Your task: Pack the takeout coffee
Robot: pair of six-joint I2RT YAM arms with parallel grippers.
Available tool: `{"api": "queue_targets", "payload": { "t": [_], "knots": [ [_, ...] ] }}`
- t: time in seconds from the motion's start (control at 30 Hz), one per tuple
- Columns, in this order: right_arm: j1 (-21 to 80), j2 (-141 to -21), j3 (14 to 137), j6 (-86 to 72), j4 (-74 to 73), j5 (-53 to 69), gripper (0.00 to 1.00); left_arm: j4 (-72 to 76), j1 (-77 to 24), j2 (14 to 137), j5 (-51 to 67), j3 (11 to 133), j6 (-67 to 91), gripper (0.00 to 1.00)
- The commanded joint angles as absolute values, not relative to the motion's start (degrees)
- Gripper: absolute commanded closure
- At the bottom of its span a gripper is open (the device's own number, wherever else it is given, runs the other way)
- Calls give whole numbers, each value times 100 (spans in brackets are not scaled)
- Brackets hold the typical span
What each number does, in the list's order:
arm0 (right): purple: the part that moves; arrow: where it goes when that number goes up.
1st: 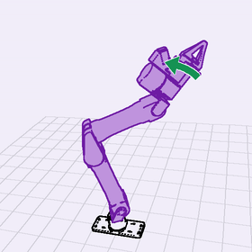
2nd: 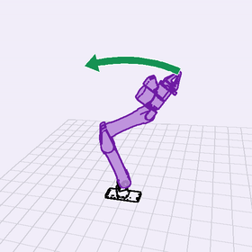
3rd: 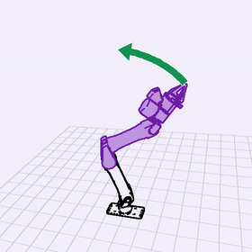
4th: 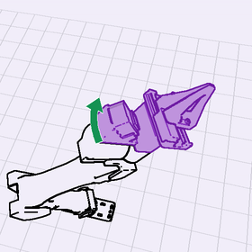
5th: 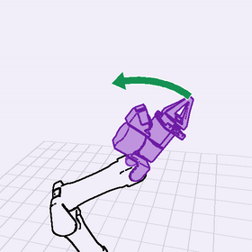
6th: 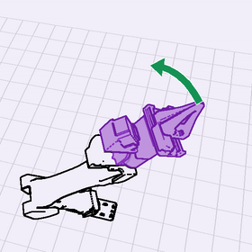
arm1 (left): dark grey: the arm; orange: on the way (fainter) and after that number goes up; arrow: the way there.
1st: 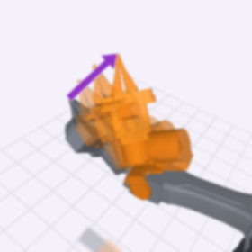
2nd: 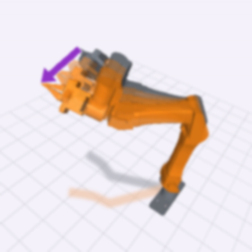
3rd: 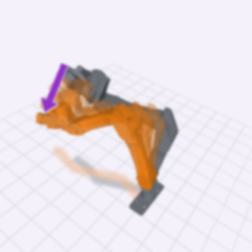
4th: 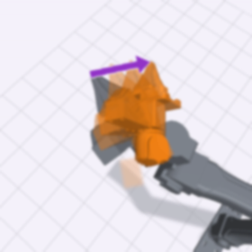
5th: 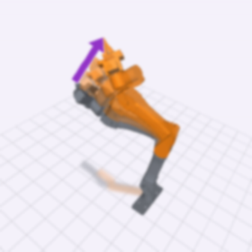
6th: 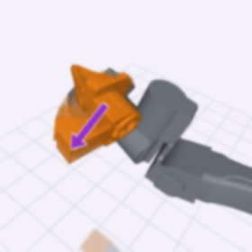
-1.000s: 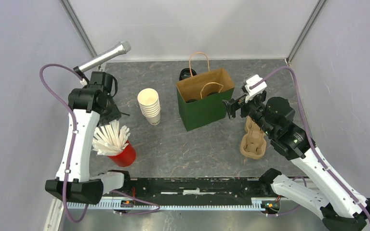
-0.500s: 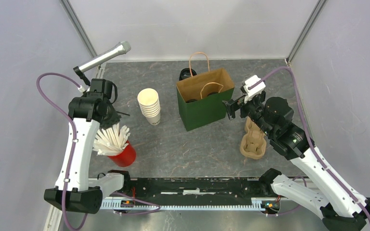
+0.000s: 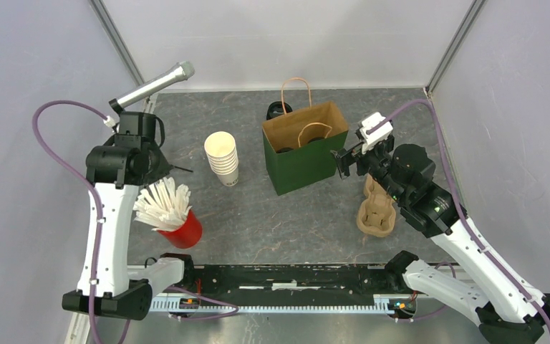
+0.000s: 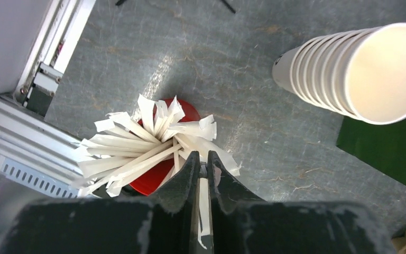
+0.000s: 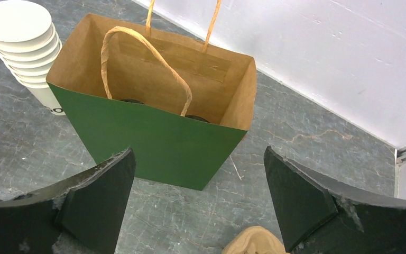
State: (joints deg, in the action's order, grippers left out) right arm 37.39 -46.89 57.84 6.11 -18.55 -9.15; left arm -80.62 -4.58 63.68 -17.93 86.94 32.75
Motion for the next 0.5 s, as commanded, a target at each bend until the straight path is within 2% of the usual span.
{"api": "queue_targets", "payload": {
  "t": [0.0,0.3,0.47],
  "knots": [
    [3727,-4770,5995,806,-1752,-932,2,-8440,-428,6210,-1774,9377,2877,85],
    [3727,-4934,6196,896,-1839,-930,2,-8924,-429,6000,-2099,10450,2136,87],
    [3727,-5105,6481,922,-1942,-887,2,-8913,-430,5943,-1828,10767,1969,87]
  ]
}}
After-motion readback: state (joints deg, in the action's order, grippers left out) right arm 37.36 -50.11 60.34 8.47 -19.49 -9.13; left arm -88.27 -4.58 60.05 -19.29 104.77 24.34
